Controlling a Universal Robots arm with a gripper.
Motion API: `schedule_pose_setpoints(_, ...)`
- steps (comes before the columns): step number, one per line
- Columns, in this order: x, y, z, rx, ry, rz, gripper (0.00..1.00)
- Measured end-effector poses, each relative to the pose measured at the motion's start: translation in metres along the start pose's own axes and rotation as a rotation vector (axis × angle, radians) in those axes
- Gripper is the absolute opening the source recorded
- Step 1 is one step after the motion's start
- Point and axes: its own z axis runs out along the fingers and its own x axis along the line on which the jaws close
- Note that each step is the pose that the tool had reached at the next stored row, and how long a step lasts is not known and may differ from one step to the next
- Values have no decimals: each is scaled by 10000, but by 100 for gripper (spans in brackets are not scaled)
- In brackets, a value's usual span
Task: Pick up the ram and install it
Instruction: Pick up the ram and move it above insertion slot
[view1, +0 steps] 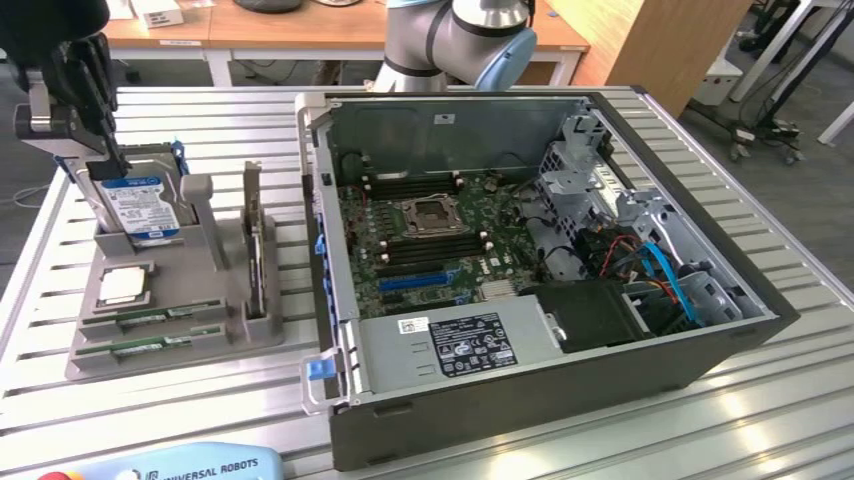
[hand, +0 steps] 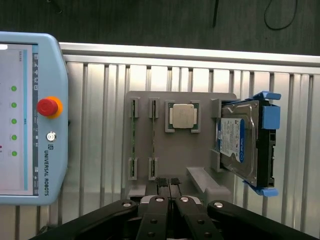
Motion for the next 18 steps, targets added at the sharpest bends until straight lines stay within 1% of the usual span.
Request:
schedule_pose_setpoints(14, 0, 0, 0, 0, 1, -1, 11)
schedule_pose_setpoints(15, 0, 0, 0, 0, 1, -1, 16)
schedule_pose_setpoints(16, 0, 0, 0, 0, 0, -1, 16)
schedule_pose_setpoints(17, 0, 0, 0, 0, 0, 0, 23)
schedule_pose_setpoints(18, 0, 0, 0, -1, 0, -1, 23)
